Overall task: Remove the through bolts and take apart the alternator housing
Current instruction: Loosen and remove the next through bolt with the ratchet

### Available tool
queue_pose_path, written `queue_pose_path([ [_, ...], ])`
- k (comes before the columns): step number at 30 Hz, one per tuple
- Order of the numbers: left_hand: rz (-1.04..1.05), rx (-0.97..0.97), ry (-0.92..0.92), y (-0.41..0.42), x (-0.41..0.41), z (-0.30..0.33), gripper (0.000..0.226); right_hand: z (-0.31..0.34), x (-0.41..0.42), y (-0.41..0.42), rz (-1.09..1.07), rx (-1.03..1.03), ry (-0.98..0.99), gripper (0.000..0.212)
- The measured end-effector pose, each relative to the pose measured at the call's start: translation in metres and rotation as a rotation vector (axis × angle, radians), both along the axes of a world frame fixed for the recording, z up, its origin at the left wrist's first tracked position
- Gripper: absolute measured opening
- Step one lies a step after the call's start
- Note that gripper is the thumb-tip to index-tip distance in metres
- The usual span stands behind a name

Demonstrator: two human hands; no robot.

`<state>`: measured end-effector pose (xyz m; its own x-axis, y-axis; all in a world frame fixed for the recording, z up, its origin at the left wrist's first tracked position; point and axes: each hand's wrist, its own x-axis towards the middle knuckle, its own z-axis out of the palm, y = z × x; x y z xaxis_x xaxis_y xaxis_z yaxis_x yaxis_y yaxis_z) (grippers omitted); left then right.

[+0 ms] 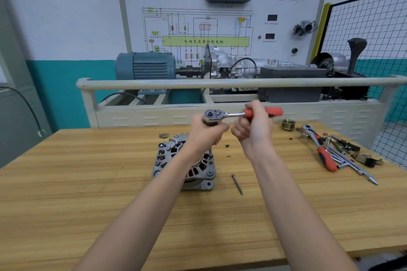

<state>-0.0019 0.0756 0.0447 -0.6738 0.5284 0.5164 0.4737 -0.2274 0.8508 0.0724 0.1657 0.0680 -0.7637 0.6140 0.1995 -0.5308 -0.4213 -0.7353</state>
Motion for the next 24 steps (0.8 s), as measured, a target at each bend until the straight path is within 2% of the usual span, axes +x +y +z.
queue_pose_path([
  [3, -0.174, -0.195, 0.094, -0.012, -0.005, 0.009, 0.037, 0.023, -0.012, 0.025, 0.304, 0.131, -0.156, 0.054],
  [6, -0.153, -0.239, 0.067, -0.003, -0.002, 0.013, 0.036, 0.029, -0.021, 0.034, 0.394, 0.124, -0.158, 0.057],
  [8, -0.096, -0.165, 0.007, 0.006, 0.0, 0.01, 0.038, 0.025, -0.02, 0.028, 0.315, 0.031, -0.109, 0.056],
  [11, 0.046, -0.009, -0.013, 0.014, 0.001, 0.001, 0.037, 0.001, -0.008, 0.01, 0.034, -0.08, -0.002, 0.044],
  [13, 0.13, 0.099, -0.031, 0.017, 0.003, -0.003, 0.038, -0.016, 0.002, -0.009, -0.135, -0.098, 0.085, 0.039],
  [16, 0.226, 0.168, -0.051, 0.021, 0.008, -0.006, 0.043, -0.028, 0.008, -0.029, -0.226, -0.099, 0.179, 0.032],
  [18, 0.175, 0.104, -0.043, 0.016, 0.006, -0.005, 0.041, -0.023, 0.007, -0.026, -0.22, -0.098, 0.151, 0.034],
  [20, 0.031, -0.039, 0.015, 0.005, -0.001, 0.0, 0.036, -0.012, 0.003, -0.012, -0.139, -0.072, 0.065, 0.04],
  [24, -0.239, -0.22, 0.1, -0.017, -0.011, 0.014, 0.039, 0.021, -0.01, 0.018, 0.22, 0.106, -0.148, 0.05],
])
